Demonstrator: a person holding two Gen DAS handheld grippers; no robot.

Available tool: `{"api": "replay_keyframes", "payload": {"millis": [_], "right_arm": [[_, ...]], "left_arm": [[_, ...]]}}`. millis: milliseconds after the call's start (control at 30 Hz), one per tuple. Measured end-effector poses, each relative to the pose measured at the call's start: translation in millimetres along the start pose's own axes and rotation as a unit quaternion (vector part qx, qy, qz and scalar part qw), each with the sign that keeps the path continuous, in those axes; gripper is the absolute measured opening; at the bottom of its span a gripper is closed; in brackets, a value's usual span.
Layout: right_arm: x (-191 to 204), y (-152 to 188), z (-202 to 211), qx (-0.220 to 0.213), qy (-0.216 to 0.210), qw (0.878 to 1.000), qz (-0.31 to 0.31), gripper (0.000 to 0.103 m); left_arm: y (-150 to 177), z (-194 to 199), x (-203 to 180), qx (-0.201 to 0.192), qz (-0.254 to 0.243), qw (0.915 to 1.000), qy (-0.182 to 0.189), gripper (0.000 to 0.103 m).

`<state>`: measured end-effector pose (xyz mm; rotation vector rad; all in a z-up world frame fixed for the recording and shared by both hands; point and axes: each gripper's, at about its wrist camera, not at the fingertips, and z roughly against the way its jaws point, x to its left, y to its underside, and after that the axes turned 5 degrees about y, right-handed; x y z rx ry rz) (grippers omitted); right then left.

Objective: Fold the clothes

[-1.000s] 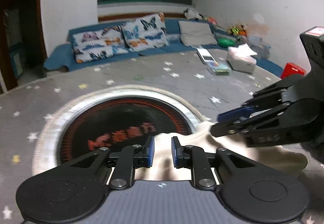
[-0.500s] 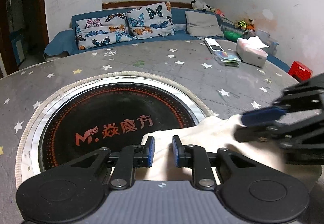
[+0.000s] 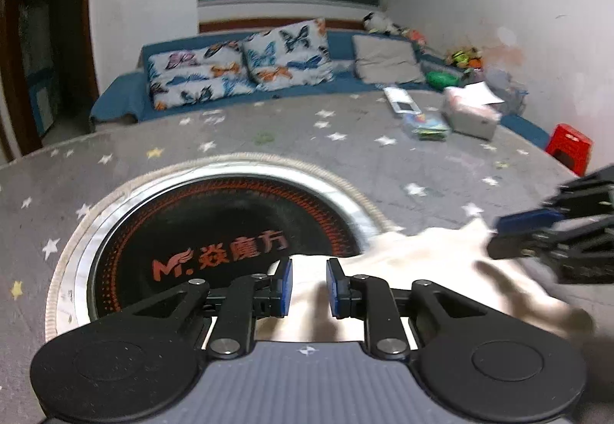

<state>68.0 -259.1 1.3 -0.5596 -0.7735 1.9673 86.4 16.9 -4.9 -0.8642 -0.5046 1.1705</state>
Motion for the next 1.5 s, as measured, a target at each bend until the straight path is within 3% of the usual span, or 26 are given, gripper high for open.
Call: {"api": "replay_keyframes", "payload": {"millis": [200,467,767,1000,1300,1500], "right_arm": [[-7,2,-18,0.017,-0.005,1.000,-0.009,0.019],[0,3,28,-0.001,-0.014,0.999,0.042,0.020],[31,33,58,0.007,-0.047,0.995,0.087,0.017],[28,52,46,0.027,-0.040,0.996,0.077,0.015],[27,39,50,0.012,-0.040,0.996,0.078,0.015],[28,46,39,0.030,-0.040,0.996,0.080,0.014]], "left_arm": [[15,21,-13,0.003,-0.014,0.9998,0.012,0.022],[39,66,-9,-0.006,-0.015,0.9999,-0.002,0.022],[67,97,-3,0.002,0.008,0.9999,-0.011,0.021],[86,93,9,0.028,0.030,0.9991,-0.015,0.021],[62,88,16,0.007,0.052,0.9986,-0.009,0.021],[60,68,40,0.022,0.096,0.9952,-0.008,0.020]]}}
